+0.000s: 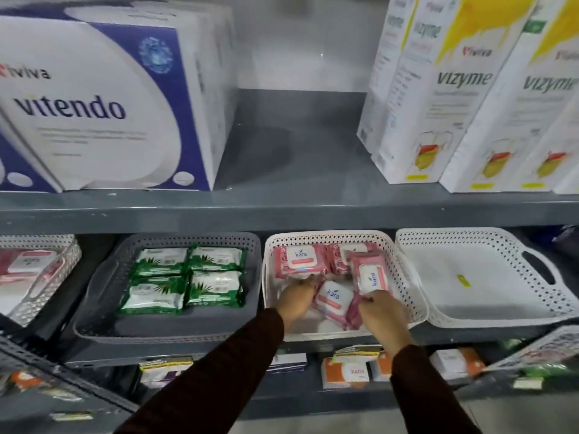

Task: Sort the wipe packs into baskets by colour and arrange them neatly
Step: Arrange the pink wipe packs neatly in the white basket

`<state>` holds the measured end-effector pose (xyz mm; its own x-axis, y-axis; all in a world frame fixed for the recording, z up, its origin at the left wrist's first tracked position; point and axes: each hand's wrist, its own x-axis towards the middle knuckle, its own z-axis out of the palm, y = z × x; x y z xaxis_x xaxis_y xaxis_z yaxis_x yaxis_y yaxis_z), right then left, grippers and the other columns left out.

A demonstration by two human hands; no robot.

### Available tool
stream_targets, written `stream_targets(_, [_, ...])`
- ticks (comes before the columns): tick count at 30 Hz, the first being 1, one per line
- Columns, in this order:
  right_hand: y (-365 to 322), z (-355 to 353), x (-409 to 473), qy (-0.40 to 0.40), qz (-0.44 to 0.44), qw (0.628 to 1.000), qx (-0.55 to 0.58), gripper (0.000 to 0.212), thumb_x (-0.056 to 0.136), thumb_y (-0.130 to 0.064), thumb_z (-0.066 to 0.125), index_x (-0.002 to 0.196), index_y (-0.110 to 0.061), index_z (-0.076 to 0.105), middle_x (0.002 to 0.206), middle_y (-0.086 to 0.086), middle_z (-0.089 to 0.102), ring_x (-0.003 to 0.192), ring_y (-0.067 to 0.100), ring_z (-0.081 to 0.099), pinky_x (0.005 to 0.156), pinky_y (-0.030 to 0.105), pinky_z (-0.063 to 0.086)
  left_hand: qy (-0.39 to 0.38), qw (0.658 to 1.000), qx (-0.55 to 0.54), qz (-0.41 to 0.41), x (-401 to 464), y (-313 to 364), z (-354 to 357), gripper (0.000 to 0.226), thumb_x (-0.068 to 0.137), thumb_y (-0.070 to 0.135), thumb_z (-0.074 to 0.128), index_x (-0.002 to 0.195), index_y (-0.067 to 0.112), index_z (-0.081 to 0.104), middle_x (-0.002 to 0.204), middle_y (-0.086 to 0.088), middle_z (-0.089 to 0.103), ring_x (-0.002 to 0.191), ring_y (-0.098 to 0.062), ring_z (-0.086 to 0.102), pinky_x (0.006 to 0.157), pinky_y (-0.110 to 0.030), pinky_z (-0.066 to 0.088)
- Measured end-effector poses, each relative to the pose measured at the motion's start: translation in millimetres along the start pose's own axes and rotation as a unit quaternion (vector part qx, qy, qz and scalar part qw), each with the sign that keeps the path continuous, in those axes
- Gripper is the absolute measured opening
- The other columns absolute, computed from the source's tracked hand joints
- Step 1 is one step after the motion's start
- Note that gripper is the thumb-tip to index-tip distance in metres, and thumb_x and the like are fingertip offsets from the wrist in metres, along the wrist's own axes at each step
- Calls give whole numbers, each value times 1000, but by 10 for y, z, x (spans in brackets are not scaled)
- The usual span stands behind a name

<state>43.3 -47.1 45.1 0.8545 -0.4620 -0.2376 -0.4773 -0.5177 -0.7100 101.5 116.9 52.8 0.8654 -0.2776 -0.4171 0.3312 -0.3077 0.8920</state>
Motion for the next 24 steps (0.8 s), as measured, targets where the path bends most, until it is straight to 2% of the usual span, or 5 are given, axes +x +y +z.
stream_targets(6, [22,242,133,-140,-41,989,3,28,90,-1,45,70,-3,65,74,7,70,65,19,66,52,26,53,-19,993,-61,-101,-110,-39,-126,41,108,34,26,98,10,59,77,-6,71,59,-10,67,47,-18,49])
stream_targets(8, [60,363,237,-181,-44,983,8,28,87,-5,42,97,4,67,103,19,72,86,31,68,74,45,57,-7,983,-134,-128,-179,-60,-214,41,107,36,27,107,9,58,87,-14,71,70,-23,68,46,-24,52])
stream_targets(12, [-83,476,264,-261,-17,964,44,45,87,-10,39,130,-3,52,134,12,57,93,17,58,71,29,45,-1,969,-231,-89,-210,-53,-183,36,106,25,30,112,8,61,84,-15,77,73,-28,74,56,-33,60])
stream_targets(17, [-98,580,493,-316,-61,946,49,72,81,-18,44,152,-19,31,157,0,35,143,22,35,117,39,30,74,969,-229,-50,-64,-15,-79,45,108,23,20,104,14,64,79,-4,78,70,-18,75,55,-26,57])
stream_targets(24, [-169,63,207,-222,-135,960,103,30,102,-11,45,126,-21,60,116,0,66,93,8,62,84,14,49,124,975,-180,-24,-49,-38,35,40,108,31,26,119,16,61,99,-8,74,76,-18,74,58,-25,57])
